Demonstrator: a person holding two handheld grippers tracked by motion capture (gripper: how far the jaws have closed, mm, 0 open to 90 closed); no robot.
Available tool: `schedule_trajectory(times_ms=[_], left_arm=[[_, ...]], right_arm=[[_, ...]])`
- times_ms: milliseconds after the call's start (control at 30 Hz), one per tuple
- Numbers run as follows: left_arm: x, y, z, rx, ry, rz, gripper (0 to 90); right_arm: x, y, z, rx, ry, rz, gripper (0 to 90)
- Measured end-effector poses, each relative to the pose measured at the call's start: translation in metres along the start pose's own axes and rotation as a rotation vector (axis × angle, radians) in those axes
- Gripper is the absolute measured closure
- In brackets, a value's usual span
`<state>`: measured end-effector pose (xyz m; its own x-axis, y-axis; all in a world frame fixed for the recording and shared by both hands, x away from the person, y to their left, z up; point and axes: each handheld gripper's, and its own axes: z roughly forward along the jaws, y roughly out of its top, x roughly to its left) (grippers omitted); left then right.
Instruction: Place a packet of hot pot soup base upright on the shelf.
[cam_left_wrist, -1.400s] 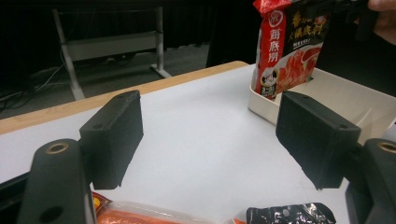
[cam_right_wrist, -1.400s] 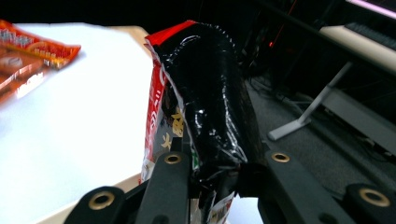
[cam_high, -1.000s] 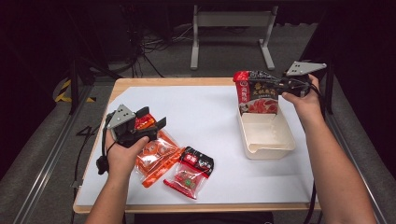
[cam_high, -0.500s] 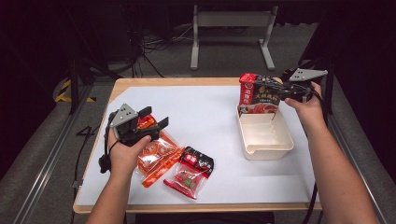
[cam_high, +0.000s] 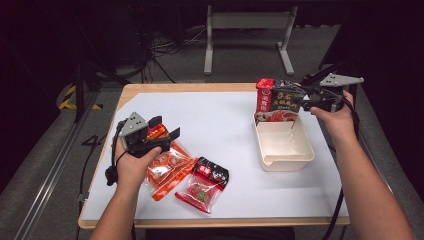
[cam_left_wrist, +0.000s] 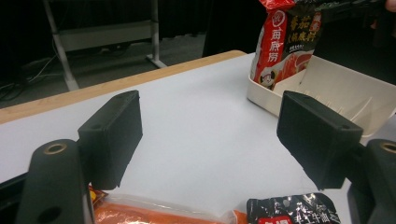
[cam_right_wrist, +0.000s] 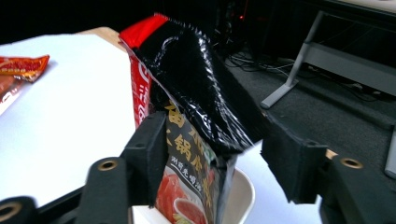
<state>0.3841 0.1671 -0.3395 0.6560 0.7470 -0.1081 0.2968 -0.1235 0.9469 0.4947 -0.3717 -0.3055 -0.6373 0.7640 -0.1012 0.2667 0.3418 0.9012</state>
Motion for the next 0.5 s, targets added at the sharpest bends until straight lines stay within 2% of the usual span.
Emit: schedule_trajectory(times_ms=[67, 200, 300, 367, 500], left_arm=[[0.0, -0.001, -0.001, 0.006, -0.003, 0.005, 22.8], [-0.001, -0.006, -0.003, 0.044, -0.009, 0.032, 22.4], [0.002, -0.01, -0.008, 0.055, -0.008, 0.029, 22.1], [0.004, -0.011, -0.012, 0.044, -0.013, 0.014, 22.0], [0.007, -0.011, -0.017, 0.044, -0.008, 0.021, 21.6]], right_arm=[[0.002, 0.0, -0.006, 0.009, -0.028, 0.024, 38.2], [0.011, 0.001, -0.022, 0.015, -0.062, 0.041, 36.6], [0.018, 0.002, -0.031, 0.038, -0.107, 0.011, 36.3], [0.021, 0.001, -0.036, 0.026, -0.123, -0.001, 36.4], [0.026, -0.002, -0.049, 0.002, -0.129, 0.018, 36.7]])
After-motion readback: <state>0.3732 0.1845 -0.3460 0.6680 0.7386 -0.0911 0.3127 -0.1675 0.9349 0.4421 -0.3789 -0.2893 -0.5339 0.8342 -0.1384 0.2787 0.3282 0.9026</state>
